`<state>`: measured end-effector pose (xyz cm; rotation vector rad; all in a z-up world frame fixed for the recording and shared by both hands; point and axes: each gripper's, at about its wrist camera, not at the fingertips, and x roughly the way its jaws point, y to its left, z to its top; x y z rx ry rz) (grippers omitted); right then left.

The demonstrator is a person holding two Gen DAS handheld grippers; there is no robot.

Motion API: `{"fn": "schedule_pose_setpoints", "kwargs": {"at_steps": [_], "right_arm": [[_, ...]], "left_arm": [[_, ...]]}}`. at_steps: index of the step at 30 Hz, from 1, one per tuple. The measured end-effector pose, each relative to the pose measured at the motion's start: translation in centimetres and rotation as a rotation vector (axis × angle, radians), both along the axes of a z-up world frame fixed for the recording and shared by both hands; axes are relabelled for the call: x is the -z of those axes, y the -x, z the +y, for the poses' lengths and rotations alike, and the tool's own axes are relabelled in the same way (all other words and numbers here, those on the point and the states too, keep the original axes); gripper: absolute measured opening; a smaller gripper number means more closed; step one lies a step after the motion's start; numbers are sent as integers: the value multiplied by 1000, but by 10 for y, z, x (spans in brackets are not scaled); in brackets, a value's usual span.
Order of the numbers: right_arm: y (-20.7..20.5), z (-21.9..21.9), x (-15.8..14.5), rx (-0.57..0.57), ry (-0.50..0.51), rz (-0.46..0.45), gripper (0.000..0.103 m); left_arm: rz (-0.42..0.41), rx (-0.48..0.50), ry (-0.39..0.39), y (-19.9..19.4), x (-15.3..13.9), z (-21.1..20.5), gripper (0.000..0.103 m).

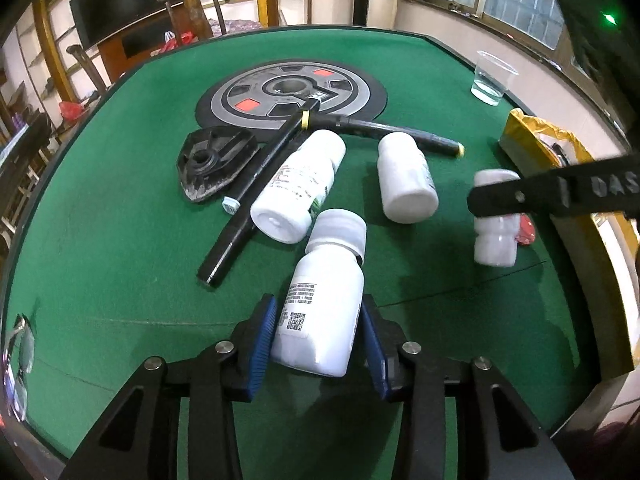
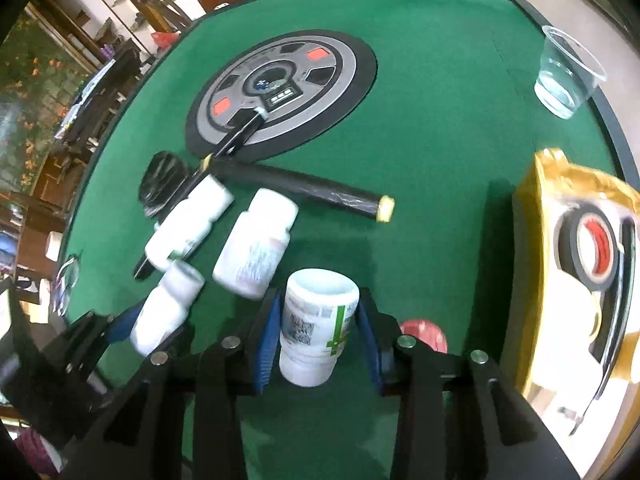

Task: Organize rigid objects
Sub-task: 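Grasp the white bottle with green label using the right gripper, then carry the left gripper's white bottle over the tray while the right carries its bottle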

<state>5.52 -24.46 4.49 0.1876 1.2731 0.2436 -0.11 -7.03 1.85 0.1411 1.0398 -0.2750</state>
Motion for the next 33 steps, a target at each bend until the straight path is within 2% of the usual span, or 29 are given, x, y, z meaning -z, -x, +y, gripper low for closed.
{"fn": "schedule_pose_setpoints", "kwargs": {"at_steps": [5, 15, 33], "right_arm": [[18, -2, -6, -13, -50, -8, 35], [33, -19, -17, -9, -97, -42, 35], [54, -62, -33, 57, -143, -109, 35]], "left_arm": [[-13, -3, 10, 6, -6, -6, 38], [-45, -1, 12, 25, -22, -19, 36], [-100, 60, 6, 38, -49, -58, 36]]}}
